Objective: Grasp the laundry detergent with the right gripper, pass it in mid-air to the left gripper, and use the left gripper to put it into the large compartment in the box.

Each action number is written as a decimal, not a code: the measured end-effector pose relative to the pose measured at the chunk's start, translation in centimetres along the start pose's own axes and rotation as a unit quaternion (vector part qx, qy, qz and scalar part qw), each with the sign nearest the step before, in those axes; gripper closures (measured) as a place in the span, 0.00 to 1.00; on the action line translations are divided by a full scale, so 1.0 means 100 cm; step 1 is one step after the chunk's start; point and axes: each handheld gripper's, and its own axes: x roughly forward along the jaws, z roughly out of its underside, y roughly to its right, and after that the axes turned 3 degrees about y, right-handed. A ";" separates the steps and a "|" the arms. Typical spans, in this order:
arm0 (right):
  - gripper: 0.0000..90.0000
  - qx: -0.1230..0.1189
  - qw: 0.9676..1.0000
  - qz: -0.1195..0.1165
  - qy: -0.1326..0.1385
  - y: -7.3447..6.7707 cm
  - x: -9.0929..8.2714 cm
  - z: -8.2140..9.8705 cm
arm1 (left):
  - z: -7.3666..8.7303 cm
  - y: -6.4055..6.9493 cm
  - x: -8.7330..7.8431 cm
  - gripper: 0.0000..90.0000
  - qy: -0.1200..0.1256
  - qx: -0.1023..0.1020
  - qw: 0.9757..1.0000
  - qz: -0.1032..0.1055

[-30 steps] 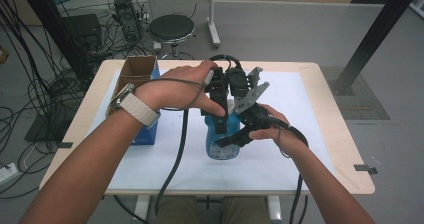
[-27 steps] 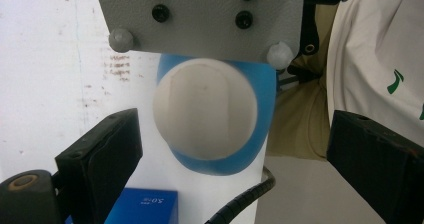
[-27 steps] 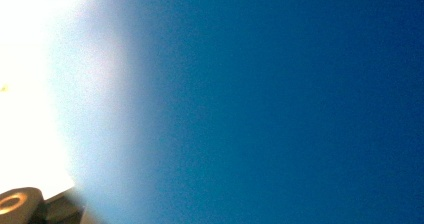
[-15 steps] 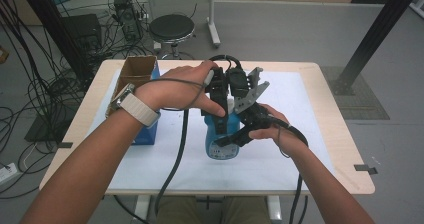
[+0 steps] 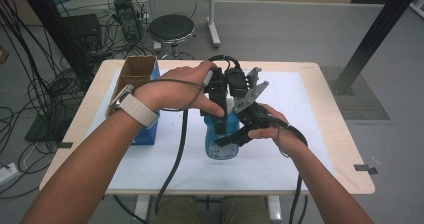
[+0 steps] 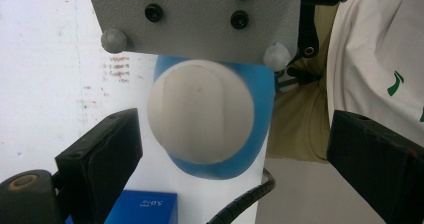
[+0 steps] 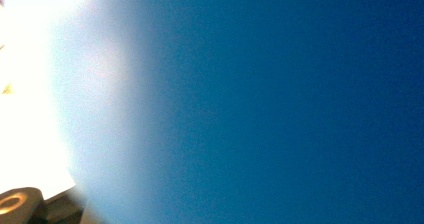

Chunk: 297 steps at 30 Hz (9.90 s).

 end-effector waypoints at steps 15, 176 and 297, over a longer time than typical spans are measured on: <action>0.48 0.002 1.000 0.000 0.000 0.000 0.001 0.000 | -0.001 0.000 0.001 0.09 0.003 0.001 1.000 0.001; 0.48 -0.014 1.000 -0.006 0.012 -0.010 -0.003 -0.014 | 0.005 -0.005 0.022 0.41 0.025 0.008 0.999 0.024; 0.14 0.010 0.996 0.042 -0.076 0.013 -0.053 0.021 | 0.015 -0.015 0.011 0.41 0.018 -0.053 0.998 -0.010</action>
